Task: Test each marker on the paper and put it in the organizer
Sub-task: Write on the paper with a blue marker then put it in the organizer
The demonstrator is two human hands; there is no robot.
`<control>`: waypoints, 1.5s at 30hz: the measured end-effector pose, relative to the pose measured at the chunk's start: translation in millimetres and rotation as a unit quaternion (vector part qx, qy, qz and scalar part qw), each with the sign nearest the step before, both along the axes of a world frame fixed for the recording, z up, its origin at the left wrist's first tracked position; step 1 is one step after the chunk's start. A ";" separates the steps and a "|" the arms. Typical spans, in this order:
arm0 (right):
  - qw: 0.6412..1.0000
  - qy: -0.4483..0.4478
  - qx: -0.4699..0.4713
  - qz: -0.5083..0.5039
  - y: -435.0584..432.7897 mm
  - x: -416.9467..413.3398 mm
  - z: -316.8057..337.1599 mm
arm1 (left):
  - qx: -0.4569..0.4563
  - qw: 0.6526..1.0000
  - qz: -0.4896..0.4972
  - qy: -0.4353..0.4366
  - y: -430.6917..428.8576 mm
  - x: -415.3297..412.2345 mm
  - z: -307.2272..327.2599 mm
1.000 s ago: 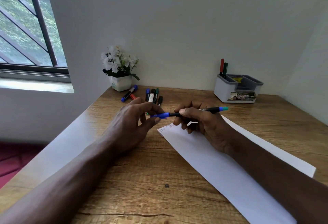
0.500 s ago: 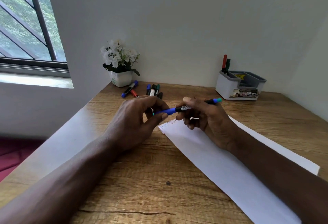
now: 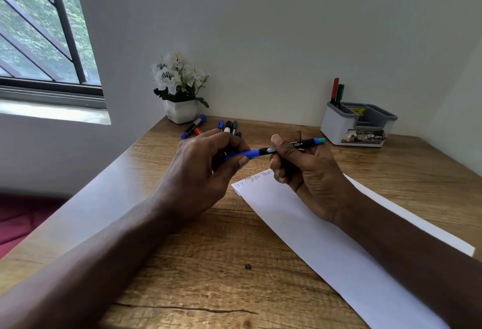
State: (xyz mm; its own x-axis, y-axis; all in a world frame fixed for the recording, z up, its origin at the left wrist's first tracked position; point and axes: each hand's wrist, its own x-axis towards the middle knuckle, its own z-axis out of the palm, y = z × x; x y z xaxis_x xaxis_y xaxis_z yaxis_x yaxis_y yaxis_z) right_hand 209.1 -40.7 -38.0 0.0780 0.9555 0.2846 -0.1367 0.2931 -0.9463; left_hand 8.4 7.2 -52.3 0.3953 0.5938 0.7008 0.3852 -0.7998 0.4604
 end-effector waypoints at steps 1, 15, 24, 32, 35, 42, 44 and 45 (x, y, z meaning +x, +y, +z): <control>1.000 0.000 0.000 0.001 0.4 -0.5 -0.5 | 0.002 1.000 0.001 0.000 -0.5 0.4 -0.3; 0.998 -0.047 0.022 -0.047 6.0 14.8 0.6 | -0.118 0.976 0.123 0.138 10.3 -3.3 -1.9; 0.999 0.005 -0.018 -0.039 9.4 33.7 4.4 | -0.228 0.889 0.255 0.304 12.0 -6.7 0.9; 0.978 -0.045 -0.038 -0.202 20.4 41.6 1.1 | -0.232 0.871 0.250 0.353 18.6 -4.3 -3.7; 0.965 0.002 -0.027 -0.259 30.6 52.5 11.1 | -0.221 0.872 0.251 0.356 20.4 -4.0 -3.7; 0.903 -0.076 0.044 -0.420 70.7 115.6 56.9 | -0.210 0.870 0.252 0.367 21.7 -5.7 -2.6; 0.871 -0.114 0.044 -0.476 82.4 134.1 70.4 | -0.214 0.871 0.250 0.366 21.6 -6.1 -1.9; 0.857 -0.132 0.043 -0.497 87.7 140.9 75.9 | -0.213 0.872 0.251 0.363 21.8 -6.5 -1.9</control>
